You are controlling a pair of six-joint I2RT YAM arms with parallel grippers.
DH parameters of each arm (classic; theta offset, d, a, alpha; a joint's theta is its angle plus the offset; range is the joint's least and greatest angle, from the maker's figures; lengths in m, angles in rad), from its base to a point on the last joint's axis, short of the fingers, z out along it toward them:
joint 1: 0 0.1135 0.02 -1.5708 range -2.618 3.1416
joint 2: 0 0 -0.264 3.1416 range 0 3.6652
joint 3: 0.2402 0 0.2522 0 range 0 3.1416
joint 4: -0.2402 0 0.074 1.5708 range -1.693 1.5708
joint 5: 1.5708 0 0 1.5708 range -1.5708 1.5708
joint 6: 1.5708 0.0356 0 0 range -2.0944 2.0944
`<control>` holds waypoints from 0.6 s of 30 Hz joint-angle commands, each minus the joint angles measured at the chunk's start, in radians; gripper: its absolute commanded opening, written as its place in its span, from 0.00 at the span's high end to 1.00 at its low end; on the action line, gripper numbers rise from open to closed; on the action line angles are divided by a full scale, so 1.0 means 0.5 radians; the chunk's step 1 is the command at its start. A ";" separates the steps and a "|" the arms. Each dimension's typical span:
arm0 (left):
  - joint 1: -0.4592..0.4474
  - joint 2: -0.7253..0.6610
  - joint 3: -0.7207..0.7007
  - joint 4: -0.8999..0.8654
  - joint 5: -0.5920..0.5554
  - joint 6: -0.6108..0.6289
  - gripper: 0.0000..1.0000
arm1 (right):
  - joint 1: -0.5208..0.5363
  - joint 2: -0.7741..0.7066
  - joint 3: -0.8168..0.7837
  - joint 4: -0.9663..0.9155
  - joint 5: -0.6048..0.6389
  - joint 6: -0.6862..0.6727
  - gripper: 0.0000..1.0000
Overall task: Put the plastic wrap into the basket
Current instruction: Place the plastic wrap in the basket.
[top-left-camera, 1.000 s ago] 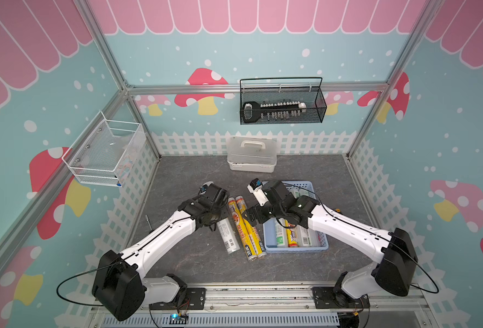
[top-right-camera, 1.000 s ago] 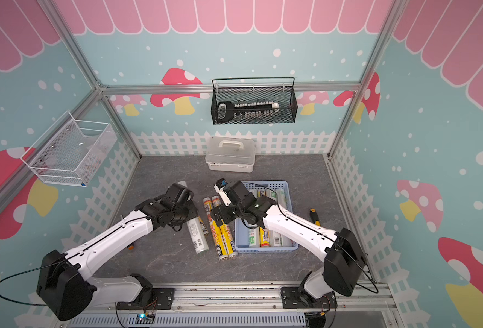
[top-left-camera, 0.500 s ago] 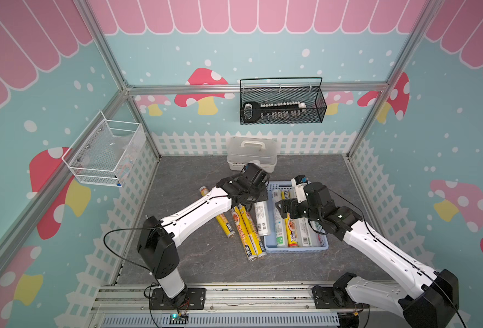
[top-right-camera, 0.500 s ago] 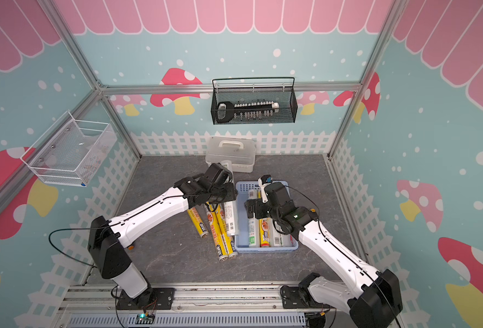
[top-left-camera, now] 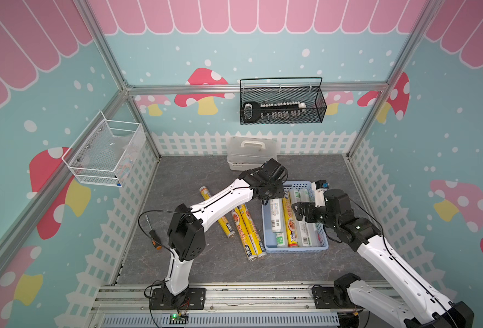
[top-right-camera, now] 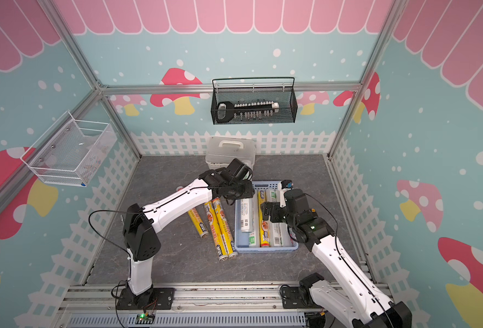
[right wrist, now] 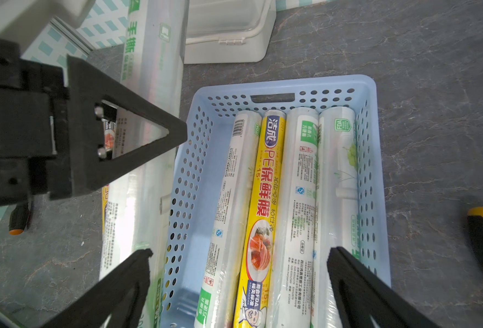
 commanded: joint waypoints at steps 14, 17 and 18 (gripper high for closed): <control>-0.062 0.326 0.271 -0.436 -0.094 -0.120 0.81 | -0.024 0.095 -0.033 -0.042 -0.160 -0.060 0.00; -0.065 0.374 0.271 -0.437 -0.046 -0.159 0.78 | -0.022 0.110 -0.034 -0.043 -0.176 -0.068 0.00; -0.065 0.390 0.275 -0.437 -0.027 -0.169 0.77 | -0.024 0.118 -0.031 -0.045 -0.185 -0.067 0.00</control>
